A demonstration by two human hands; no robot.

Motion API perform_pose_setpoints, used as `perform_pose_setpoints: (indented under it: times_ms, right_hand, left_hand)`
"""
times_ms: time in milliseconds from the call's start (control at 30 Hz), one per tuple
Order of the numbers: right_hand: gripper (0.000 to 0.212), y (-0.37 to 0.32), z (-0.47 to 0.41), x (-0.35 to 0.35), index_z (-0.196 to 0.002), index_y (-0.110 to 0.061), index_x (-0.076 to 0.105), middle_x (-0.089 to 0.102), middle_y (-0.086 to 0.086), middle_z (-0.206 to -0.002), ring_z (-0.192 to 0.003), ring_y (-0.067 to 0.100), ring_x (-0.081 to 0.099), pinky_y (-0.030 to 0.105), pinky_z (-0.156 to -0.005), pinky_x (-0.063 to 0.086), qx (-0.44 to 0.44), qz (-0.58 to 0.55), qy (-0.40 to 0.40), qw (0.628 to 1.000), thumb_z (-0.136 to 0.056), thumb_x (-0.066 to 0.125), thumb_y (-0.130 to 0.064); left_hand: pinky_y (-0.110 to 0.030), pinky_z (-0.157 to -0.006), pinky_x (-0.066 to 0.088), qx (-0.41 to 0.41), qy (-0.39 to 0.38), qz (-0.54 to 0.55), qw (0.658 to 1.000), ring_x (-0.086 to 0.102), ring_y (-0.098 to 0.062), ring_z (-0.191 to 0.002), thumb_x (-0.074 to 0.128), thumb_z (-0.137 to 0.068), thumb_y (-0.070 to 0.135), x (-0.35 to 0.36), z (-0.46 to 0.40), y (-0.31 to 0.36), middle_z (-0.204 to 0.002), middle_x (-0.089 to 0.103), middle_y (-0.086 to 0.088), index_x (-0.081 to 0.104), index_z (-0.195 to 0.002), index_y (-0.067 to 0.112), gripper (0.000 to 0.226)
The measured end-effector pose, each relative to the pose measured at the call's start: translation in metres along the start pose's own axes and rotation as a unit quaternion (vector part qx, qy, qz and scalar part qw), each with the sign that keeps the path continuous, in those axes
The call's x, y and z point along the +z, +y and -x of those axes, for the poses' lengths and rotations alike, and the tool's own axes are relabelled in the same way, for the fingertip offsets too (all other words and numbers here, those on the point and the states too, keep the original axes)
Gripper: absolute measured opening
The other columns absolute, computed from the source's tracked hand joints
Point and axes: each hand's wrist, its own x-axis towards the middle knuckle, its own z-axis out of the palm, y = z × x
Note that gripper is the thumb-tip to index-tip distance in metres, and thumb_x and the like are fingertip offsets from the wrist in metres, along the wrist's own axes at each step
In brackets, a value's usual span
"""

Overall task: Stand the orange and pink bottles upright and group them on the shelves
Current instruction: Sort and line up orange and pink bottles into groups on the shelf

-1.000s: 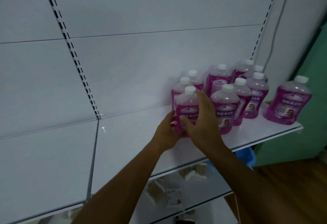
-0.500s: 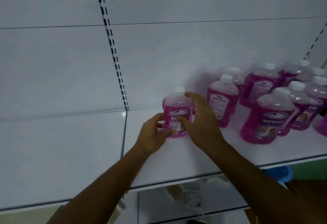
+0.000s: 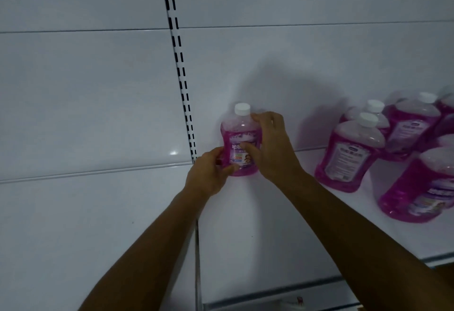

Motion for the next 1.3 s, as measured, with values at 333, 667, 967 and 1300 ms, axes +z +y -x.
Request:
perform_pose_setpoints:
  times_ms: [333, 667, 967, 1300]
  right_hand:
    - [0.060, 0.010, -0.010, 0.007, -0.133, -0.009, 0.046, 0.046, 0.012, -0.133, -0.118, 0.024, 0.051, 0.021, -0.093, 0.041, 0.011, -0.024, 0.017, 1.000, -0.081, 0.074, -0.018]
    - [0.064, 0.012, 0.018, -0.063, -0.136, -0.008, 0.048, 0.048, 0.014, -0.142, -0.131, 0.032, 0.042, 0.040, -0.105, 0.038, -0.105, 0.114, 0.127, 0.980, -0.080, 0.074, -0.023]
    - [0.079, 0.067, 0.047, -0.135, -0.146, -0.012, 0.029, 0.036, 0.011, -0.149, -0.138, 0.031, 0.031, 0.043, -0.112, 0.033, 0.089, 0.155, 0.106, 0.978, -0.081, 0.072, -0.023]
    - [0.075, 0.070, 0.042, -0.139, -0.144, -0.022, 0.037, 0.049, 0.001, -0.141, -0.129, 0.020, 0.044, 0.032, -0.108, 0.035, 0.070, -0.010, -0.005, 0.998, -0.080, 0.076, -0.027]
  left_hand:
    - [-0.038, -0.083, 0.056, -0.020, 0.048, -0.113, 0.992, 0.068, -0.024, -0.093, 0.067, -0.086, 0.041, 0.012, -0.002, 0.004, -0.108, 0.072, 0.000, 0.058, -0.127, 0.026, 0.044]
    - [-0.024, -0.071, 0.054, 0.124, 0.092, -0.011, 0.988, 0.061, -0.011, -0.077, 0.071, -0.084, 0.030, 0.051, 0.018, 0.068, -0.088, 0.063, 0.003, 0.056, -0.102, 0.016, 0.027]
    - [-0.040, -0.095, 0.053, 0.005, -0.177, 0.182, 0.967, 0.059, -0.020, -0.115, 0.090, -0.059, 0.028, 0.144, -0.021, 0.109, -0.124, 0.064, 0.003, 0.045, -0.138, 0.018, 0.092]
    - [-0.027, -0.081, 0.057, 0.043, -0.161, 0.228, 0.959, 0.070, -0.017, -0.095, 0.073, -0.079, 0.002, 0.093, 0.021, 0.103, -0.107, 0.071, -0.008, 0.064, -0.113, 0.004, 0.035]
